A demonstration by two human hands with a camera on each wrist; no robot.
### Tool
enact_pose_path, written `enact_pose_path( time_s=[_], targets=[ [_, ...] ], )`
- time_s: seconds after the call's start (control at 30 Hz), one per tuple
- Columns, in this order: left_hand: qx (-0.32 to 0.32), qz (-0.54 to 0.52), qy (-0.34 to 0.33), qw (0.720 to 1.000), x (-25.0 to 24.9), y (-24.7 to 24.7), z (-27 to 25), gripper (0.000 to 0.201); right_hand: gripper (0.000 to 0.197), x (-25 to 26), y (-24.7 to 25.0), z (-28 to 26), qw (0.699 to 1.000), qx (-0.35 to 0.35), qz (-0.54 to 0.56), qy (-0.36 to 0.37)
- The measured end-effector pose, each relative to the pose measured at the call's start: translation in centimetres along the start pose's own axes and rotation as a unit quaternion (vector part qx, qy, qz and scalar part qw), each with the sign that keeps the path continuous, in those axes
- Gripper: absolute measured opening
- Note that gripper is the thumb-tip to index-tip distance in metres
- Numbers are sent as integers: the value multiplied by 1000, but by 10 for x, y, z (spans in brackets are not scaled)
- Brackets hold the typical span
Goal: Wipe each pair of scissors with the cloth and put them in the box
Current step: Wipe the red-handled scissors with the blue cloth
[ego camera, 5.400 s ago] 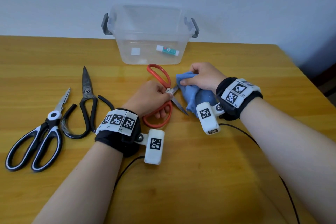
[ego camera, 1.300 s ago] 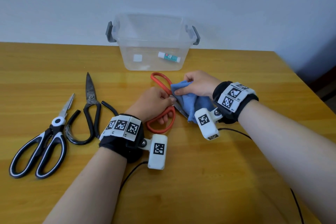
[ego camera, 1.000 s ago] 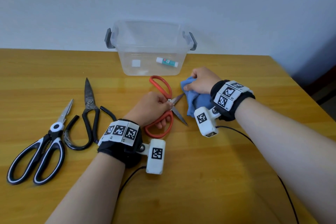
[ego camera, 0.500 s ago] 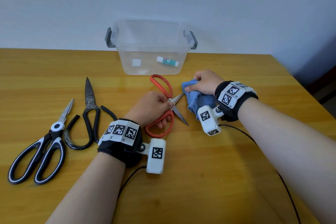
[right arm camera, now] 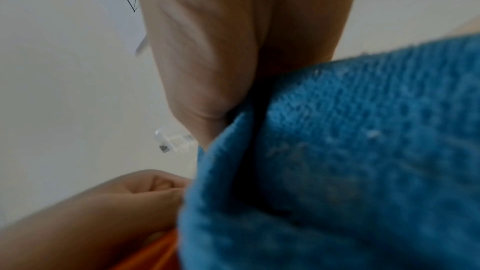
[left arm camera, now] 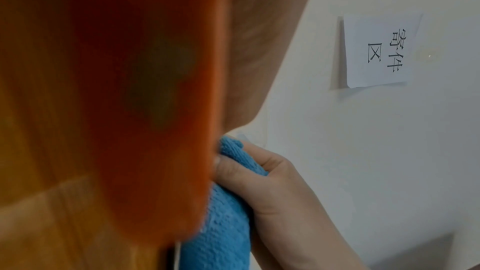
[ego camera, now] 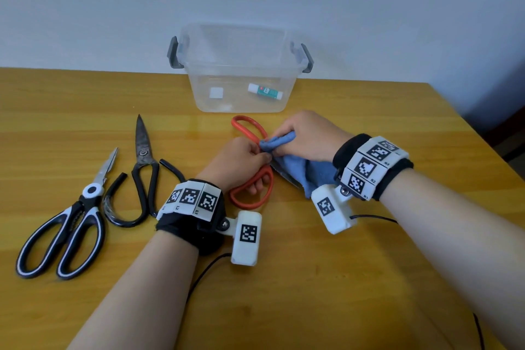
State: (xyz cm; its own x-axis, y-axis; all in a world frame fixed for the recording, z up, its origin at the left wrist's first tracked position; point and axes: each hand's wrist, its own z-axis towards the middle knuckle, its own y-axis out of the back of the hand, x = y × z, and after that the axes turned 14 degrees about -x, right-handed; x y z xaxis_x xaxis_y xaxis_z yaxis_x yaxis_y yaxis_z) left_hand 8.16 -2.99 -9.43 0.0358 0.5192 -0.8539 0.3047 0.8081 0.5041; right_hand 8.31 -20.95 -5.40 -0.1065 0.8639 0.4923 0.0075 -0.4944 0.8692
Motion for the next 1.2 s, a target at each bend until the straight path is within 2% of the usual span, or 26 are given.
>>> enact_pose_path(
  time_s=[0.17,0.3,0.4,0.53,0.63,0.73,0.8,0.87,1.0,1.2],
  targets=[
    [-1,9,-9,1000,1,0,0,40,13,2,-7,0,1000,-11,-15,-2],
    [-5,5,-17,1000,0,0,-1,37,6,-9,-5,5,998,-33,-16,-50],
    [-7,2,-15,1000,0,-1,-1,36,7,-18,-3,8,994,-55,-33,-89],
    [-8,1,-11,1000,0,-1,-1,32,20,-21,6,13,985,-69,-92,-131],
    [-6,-3,-14,1000,0,-1,0,34,19,-9,11,12,992,-65,-37,-99],
    [-4,6,-20,1000,0,0,-1,35,17,7,4,7,998,-7,21,-61],
    [-2,12,-28,1000,0,1,-1,36,21,6,-4,9,995,-3,40,-89],
    [-4,12,-29,999,1,1,-1,37,26,-2,-8,13,990,-15,48,-128],
    [-10,10,-28,1000,1,0,-1,41,29,-18,-8,17,984,-64,55,-157],
    [-15,-24,0,1000,2,0,1,32,16,-34,2,21,973,-113,46,-194]
  ],
)
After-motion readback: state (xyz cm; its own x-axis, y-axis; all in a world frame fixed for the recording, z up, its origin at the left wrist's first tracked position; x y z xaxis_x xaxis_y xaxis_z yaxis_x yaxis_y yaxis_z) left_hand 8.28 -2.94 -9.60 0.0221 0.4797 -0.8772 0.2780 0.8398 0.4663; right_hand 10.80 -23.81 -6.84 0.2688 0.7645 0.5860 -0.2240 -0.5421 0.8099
